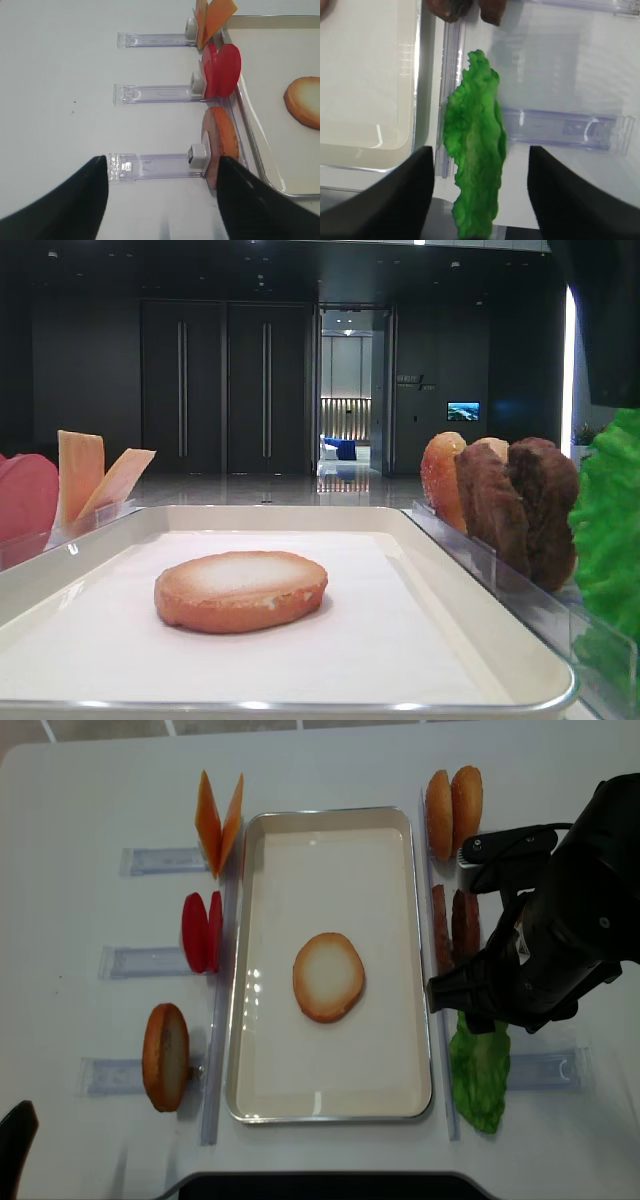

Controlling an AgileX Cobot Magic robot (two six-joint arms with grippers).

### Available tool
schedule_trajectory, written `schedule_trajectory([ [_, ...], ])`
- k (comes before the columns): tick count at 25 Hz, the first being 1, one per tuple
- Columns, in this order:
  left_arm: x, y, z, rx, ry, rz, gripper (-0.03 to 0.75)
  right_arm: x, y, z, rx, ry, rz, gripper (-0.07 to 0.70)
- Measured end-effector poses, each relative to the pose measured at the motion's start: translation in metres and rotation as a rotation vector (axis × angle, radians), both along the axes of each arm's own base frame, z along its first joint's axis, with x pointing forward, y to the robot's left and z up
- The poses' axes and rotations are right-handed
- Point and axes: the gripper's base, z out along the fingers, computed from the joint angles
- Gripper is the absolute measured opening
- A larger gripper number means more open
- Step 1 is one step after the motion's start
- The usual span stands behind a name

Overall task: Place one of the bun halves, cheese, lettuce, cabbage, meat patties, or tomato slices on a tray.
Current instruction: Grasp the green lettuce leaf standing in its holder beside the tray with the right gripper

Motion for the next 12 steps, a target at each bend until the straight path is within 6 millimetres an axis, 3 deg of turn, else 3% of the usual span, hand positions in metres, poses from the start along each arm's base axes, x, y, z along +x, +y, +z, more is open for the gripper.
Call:
schedule_trajectory([
  [6, 0.0000, 0.0000, 0.0000, 0.000, 0.000, 0.000, 0.517, 0.0025, 0.0023, -0.0054, -0.012, 0.012, 0.007, 0.302],
  [11, 0.0000, 0.0000, 0.0000, 0.000, 0.000, 0.000, 0.517, 0.0026, 0.0023, -0.0070, -0.022, 0.021, 0.018, 0.026],
  [12, 0.0000, 0.0000, 0.0000, 0.000, 0.000, 0.000, 0.517, 0.0026, 0.0023, -0.0070, -0.023, 0.020, 0.022, 0.015],
])
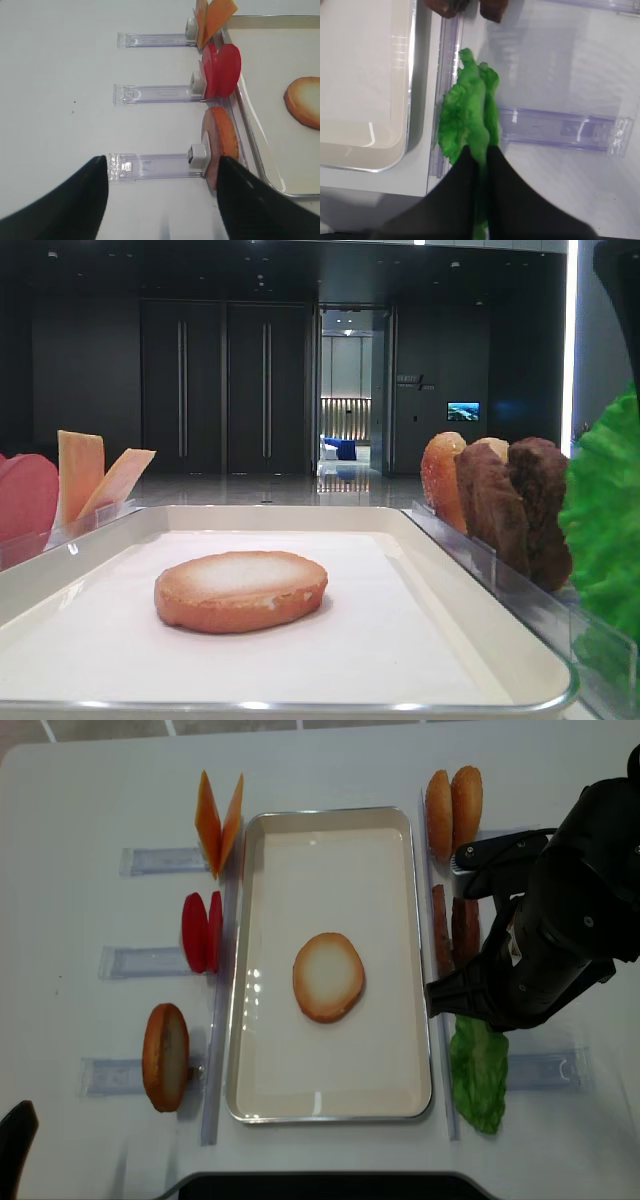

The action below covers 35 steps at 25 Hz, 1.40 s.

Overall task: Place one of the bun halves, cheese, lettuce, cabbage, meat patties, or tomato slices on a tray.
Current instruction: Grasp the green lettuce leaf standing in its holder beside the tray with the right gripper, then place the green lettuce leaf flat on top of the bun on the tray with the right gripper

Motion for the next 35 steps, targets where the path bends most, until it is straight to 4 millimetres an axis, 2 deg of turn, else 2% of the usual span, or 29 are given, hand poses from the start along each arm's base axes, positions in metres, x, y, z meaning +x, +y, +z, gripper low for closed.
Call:
schedule_trajectory([
  [7, 0.000, 0.000, 0.000, 0.000, 0.000, 0.000, 0.517, -0.001, -0.001, 0.005, 0.005, -0.006, 0.006, 0.015],
  [9, 0.000, 0.000, 0.000, 0.000, 0.000, 0.000, 0.517, -0.002, -0.002, 0.016, 0.027, -0.029, 0.005, 0.015],
  [16, 0.000, 0.000, 0.000, 0.000, 0.000, 0.000, 0.517, -0.008, -0.007, 0.083, 0.135, -0.157, 0.021, 0.015],
  [20, 0.000, 0.000, 0.000, 0.000, 0.000, 0.000, 0.517, -0.005, -0.005, 0.102, 0.180, -0.210, 0.022, 0.015],
  [29, 0.000, 0.000, 0.000, 0.000, 0.000, 0.000, 0.517, -0.008, -0.001, 0.105, 0.228, -0.180, 0.028, 0.015],
  [35, 0.000, 0.000, 0.000, 0.000, 0.000, 0.000, 0.517, -0.008, 0.021, 0.115, 0.490, -0.201, 0.061, 0.015],
])
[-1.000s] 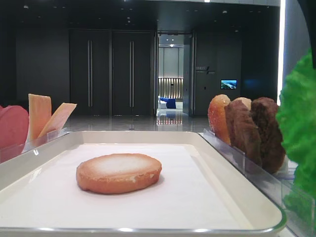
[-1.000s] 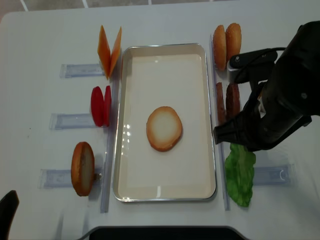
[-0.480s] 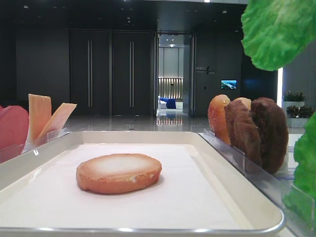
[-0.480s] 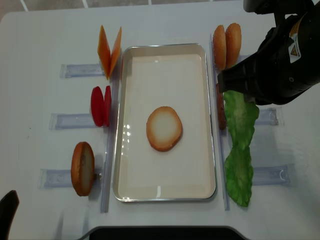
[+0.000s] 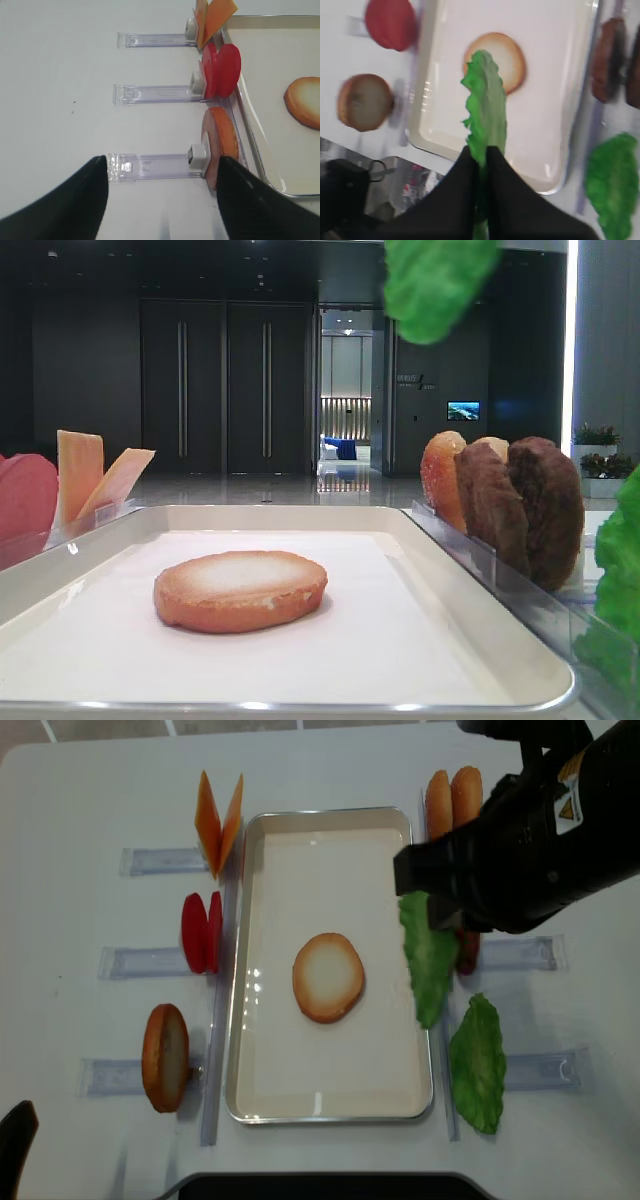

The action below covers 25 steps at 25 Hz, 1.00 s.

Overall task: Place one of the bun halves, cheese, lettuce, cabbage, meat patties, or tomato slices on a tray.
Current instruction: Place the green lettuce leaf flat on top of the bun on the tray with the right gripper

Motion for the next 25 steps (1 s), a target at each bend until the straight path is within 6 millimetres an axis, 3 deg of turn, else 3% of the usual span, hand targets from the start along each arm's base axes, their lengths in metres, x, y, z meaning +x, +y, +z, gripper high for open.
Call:
schedule_trajectory([
  [6, 0.000, 0.000, 0.000, 0.000, 0.000, 0.000, 0.517, 0.010, 0.017, 0.005, 0.165, -0.067, 0.012, 0.015],
  [16, 0.000, 0.000, 0.000, 0.000, 0.000, 0.000, 0.517, 0.025, 0.046, -0.011, 0.334, -0.077, 0.078, 0.015],
  [18, 0.000, 0.000, 0.000, 0.000, 0.000, 0.000, 0.517, 0.024, 0.049, -0.022, 0.392, -0.074, 0.076, 0.015],
  [25, 0.000, 0.000, 0.000, 0.000, 0.000, 0.000, 0.517, 0.030, 0.042, -0.091, 0.399, 0.012, 0.050, 0.015],
])
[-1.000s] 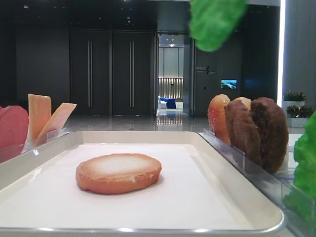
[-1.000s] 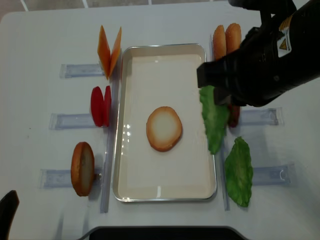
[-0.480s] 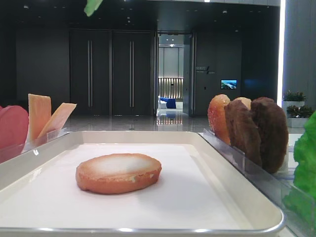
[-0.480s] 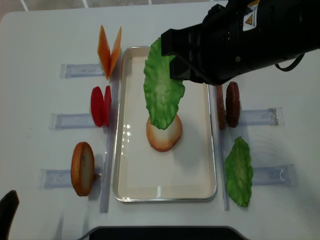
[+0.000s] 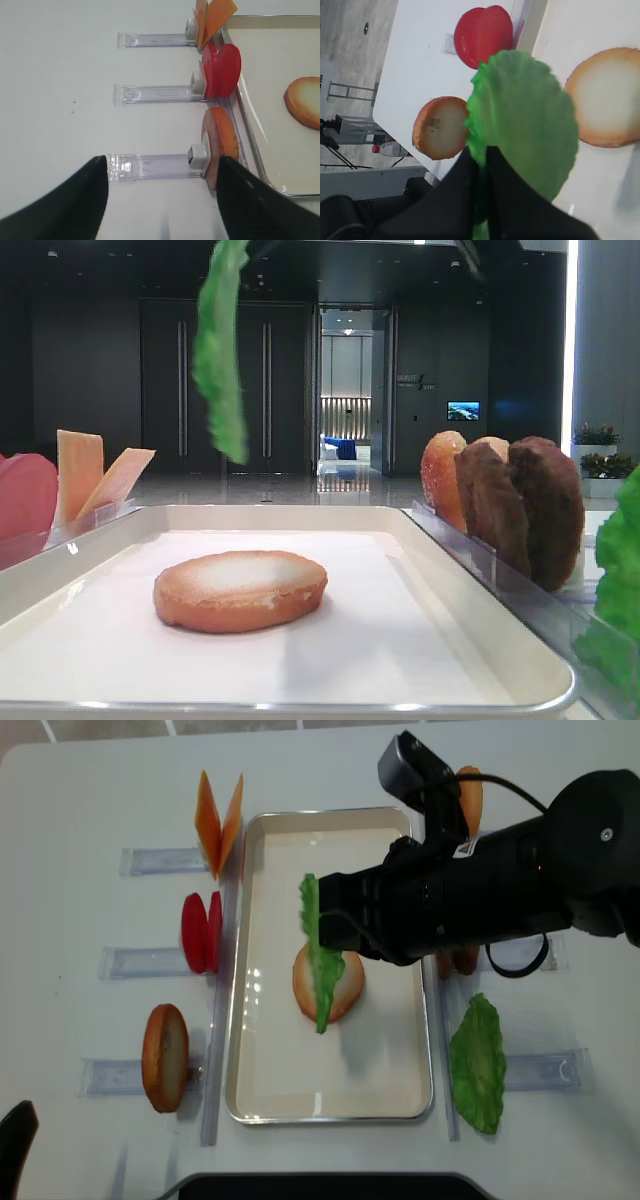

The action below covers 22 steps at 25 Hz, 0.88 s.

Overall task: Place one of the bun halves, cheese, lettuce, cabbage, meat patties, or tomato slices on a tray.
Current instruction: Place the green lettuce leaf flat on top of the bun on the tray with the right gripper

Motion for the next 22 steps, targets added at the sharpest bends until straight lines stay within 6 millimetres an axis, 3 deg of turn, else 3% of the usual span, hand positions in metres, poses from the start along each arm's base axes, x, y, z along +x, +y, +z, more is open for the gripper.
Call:
schedule_trajectory([
  [11, 0.000, 0.000, 0.000, 0.000, 0.000, 0.000, 0.517, 0.034, 0.010, -0.055, 0.008, 0.023, -0.014, 0.015],
  [22, 0.000, 0.000, 0.000, 0.000, 0.000, 0.000, 0.517, 0.049, 0.010, -0.078, 0.027, 0.044, -0.044, 0.015],
])
